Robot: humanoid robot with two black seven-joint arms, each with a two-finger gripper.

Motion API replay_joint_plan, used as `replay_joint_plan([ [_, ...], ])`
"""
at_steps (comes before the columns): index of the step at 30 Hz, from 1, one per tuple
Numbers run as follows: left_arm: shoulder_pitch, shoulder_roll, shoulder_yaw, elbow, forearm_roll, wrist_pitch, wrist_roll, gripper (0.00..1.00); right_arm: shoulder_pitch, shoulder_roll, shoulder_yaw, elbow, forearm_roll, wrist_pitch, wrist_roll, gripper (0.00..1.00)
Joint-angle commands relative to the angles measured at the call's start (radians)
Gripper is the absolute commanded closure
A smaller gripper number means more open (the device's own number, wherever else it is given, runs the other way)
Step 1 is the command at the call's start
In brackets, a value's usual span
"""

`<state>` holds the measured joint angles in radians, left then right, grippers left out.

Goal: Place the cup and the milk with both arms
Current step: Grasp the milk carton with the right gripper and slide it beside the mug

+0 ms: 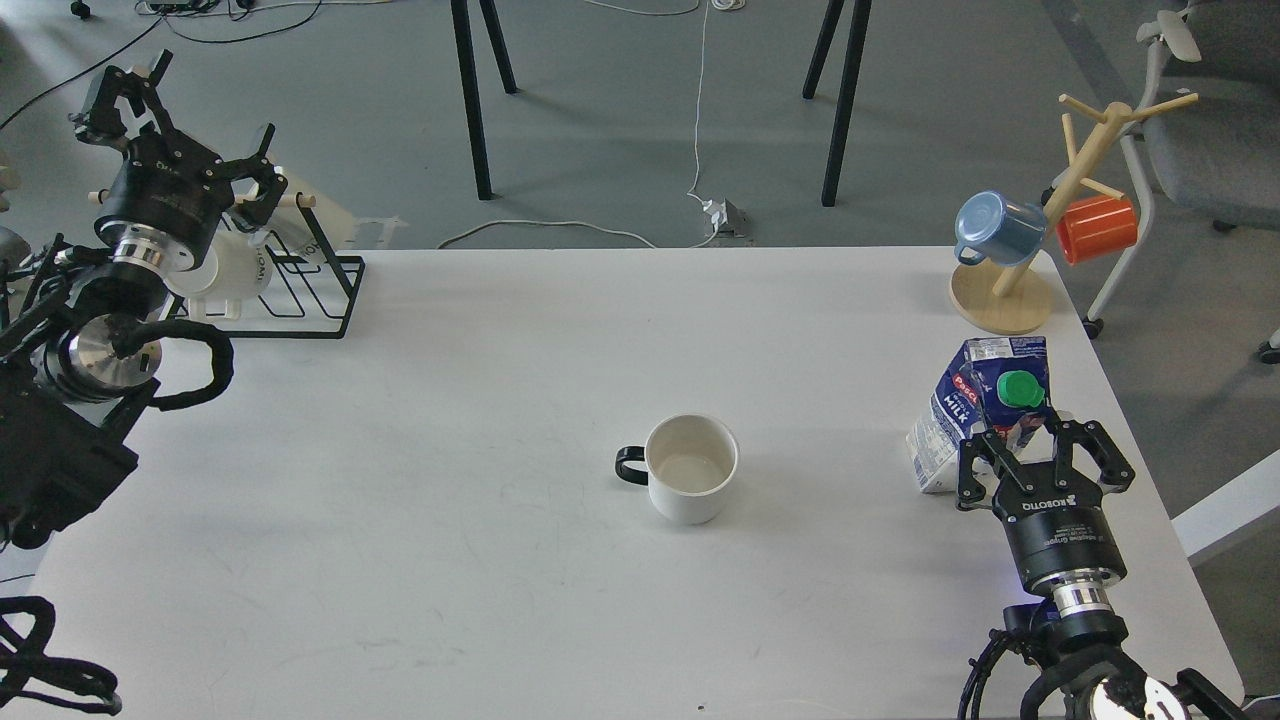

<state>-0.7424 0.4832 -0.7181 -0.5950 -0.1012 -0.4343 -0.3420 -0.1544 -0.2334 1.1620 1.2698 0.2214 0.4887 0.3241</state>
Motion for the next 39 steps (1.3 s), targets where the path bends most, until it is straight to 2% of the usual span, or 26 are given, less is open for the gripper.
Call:
replay_joint_plan([
  [1,0.0,0.002,0.0,0.0,0.0,0.002,-0.002,0.01,-0.022,0.002,-0.001,0.01,0.004,0.0,0.001,0.59],
  [6,0.003,0.003,0.0,0.0,0.0,0.005,0.0,0.01,-0.036,0.008,-0.025,0.068,0.004,0.0,0.001,0.59],
  [22,0.011,0.003,0.005,0.001,0.002,0.006,0.0,0.01,0.076,0.219,-0.196,0.062,-0.036,0.0,0.001,0.59],
  [39,0.012,0.002,0.008,0.009,0.003,0.005,-0.002,0.01,0.076,0.233,-0.232,-0.003,-0.047,0.0,0.006,0.53],
])
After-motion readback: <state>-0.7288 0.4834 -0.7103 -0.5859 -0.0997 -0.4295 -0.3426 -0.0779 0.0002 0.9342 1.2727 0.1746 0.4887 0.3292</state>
